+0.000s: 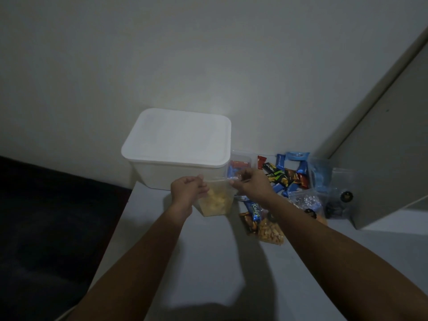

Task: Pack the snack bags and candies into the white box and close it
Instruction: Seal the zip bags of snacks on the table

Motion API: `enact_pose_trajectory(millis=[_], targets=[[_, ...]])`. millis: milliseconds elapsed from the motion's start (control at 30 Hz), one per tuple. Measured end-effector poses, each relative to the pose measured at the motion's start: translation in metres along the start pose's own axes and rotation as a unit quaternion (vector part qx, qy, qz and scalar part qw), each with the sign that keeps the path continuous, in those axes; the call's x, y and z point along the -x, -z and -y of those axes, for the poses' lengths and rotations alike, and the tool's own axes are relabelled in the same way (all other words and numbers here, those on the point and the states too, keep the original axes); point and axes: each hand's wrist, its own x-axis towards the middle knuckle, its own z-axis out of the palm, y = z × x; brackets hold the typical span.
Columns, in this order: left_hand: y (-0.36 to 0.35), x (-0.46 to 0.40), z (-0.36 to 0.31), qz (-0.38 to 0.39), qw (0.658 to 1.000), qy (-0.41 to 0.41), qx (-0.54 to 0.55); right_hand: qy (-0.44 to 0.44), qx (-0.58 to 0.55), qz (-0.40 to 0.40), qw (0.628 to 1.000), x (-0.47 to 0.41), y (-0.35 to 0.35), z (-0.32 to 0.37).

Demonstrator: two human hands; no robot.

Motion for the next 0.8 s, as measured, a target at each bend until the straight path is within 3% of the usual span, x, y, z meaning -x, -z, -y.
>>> enact_pose_trajectory(millis=[267, 400, 500, 667, 800], targets=[[-0.005, -0.002, -0.004, 0.029, 0.998, 0.012, -0.046, -0.015, -0.096, -0.006, 0.995, -0.01, 0.004, 0.005], [-0.004, -0.003, 0.008, -0.026, 0.995, -0.025, -0.096, -0.034, -0.127, -0.041, 0.99, -0.006, 0.016, 0.001], [-0.005, 0.002, 0.019, -0.081, 0.98, -0.053, -0.175, -0.088, -0.035, -0.05, 0.994, -0.005, 0.031, -0.022], [-0.022, 0.021, 0.037, -0.092, 0.967, -0.061, -0.23, -0.102, 0.204, -0.061, 0.972, 0.012, 0.053, -0.073], [-0.03, 0.024, 0.041, -0.126, 0.961, -0.089, -0.231, -0.143, 0.196, -0.019, 0.97, 0.024, 0.061, -0.099]])
